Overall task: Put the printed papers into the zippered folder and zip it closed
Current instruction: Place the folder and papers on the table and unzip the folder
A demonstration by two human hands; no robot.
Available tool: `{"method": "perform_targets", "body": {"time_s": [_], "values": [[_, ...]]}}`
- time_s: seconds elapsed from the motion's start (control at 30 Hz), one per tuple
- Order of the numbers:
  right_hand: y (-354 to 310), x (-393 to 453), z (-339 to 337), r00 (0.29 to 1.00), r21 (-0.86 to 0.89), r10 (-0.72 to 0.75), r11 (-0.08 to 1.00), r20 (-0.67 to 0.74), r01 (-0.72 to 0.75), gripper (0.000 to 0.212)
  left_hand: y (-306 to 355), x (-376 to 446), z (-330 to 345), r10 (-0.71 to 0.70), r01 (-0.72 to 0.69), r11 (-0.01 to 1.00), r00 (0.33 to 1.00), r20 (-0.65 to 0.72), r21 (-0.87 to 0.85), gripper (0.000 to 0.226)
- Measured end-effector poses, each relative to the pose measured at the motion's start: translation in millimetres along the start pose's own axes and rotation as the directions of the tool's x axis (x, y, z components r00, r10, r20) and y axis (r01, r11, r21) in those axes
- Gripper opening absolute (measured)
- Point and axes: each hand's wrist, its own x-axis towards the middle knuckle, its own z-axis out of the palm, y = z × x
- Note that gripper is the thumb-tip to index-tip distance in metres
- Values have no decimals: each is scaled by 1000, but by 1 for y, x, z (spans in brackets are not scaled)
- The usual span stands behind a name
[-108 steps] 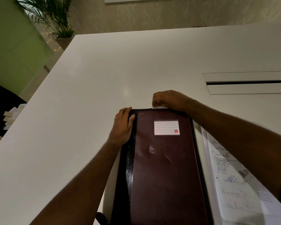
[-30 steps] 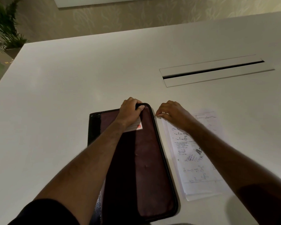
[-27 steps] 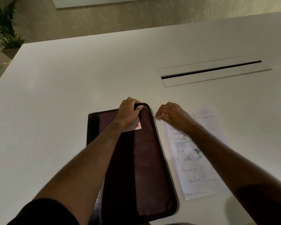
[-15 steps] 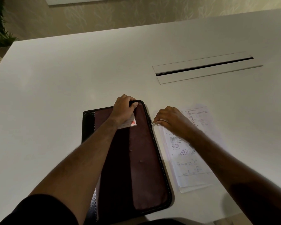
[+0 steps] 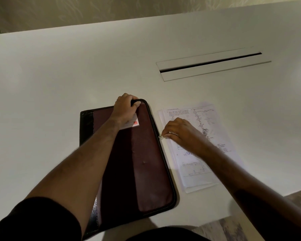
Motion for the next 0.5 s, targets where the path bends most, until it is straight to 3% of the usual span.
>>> {"method": "perform_targets", "body": {"time_s": [0.5], "values": [[-27, -55, -2, 998, 5, 30, 1000, 47, -31, 23, -1, -3, 1, -1, 1, 1000, 1000, -11, -10, 34]]}}
